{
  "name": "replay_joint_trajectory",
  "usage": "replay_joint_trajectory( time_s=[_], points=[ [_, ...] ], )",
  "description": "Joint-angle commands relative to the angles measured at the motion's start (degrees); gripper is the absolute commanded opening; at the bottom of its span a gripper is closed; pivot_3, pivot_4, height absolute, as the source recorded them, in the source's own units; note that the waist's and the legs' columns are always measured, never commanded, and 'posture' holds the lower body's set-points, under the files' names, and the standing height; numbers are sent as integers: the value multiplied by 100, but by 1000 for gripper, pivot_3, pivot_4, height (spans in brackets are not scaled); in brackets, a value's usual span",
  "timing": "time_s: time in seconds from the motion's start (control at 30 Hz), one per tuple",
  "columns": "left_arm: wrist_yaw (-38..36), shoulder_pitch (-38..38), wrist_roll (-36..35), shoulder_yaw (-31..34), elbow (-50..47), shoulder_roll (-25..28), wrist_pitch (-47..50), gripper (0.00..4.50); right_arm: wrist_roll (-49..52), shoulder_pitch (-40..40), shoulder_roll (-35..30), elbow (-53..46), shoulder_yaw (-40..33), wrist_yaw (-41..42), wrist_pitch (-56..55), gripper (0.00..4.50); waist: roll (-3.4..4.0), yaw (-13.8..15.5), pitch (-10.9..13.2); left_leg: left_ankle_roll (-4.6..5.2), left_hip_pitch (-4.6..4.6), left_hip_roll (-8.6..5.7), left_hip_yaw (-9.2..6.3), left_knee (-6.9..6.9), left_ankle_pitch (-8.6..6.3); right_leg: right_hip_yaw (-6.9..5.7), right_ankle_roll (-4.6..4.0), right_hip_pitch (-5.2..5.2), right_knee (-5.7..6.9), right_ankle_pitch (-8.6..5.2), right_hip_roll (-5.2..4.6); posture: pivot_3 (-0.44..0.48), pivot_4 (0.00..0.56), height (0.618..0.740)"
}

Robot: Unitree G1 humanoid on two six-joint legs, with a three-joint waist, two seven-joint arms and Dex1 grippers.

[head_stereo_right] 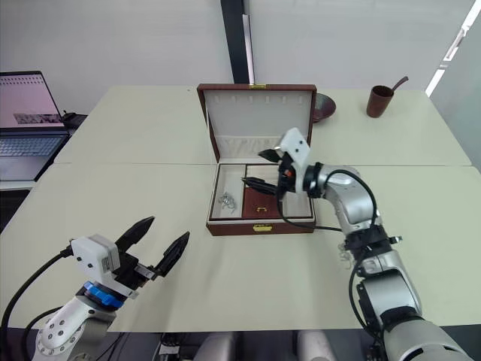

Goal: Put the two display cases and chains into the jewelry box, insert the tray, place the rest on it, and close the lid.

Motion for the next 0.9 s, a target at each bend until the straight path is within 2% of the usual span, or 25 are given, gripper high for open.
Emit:
replay_joint_trajectory(
  time_s=[0.03, 0.23, 0.4, 0.67, 0.9],
  points=[
    [-165, -125, -149, 289, 230, 246, 108, 4500, 348, 470, -537, -422, -560, 261, -39, 4485, 0, -1, 0, 0, 0, 0, 1, 0, 0, 1, 0, 0, 0, 0, 0, 0, 150, 740],
    [-629, -441, -176, 592, 1049, 767, 158, 4500, 586, 1544, -1405, -686, -1371, 204, -110, 4485, 1, -26, 0, 1, 3, -3, 14, 0, 0, 8, 0, -2, 0, 0, 8, 0, 150, 740],
    [-935, -831, -170, 1027, 2002, 1115, -28, 4500, 667, 2610, -1835, -714, -2149, 7, -307, 4485, 1, -10, 0, 0, 4, -2, 14, -1, 0, 2, -2, 0, 2, -1, 28, 0, 150, 740],
    [-1015, -1278, -57, 1275, 2946, 1193, -273, 4500, 652, 3464, -1876, -281, -2959, -603, -789, 4485, 0, -23, 0, 0, 11, 0, 27, 3, 0, 21, 0, 2, 2, 0, 28, 0, 150, 740],
    [-895, -1411, -49, 1355, 3171, 1112, -373, 4500, 626, 3642, -1806, -17, -3026, -870, -1171, 4485, 0, -24, 0, -1, 10, 4, 28, 2, 0, 18, 0, 3, 2, 0, 28, 0, 150, 740]
  ],
)
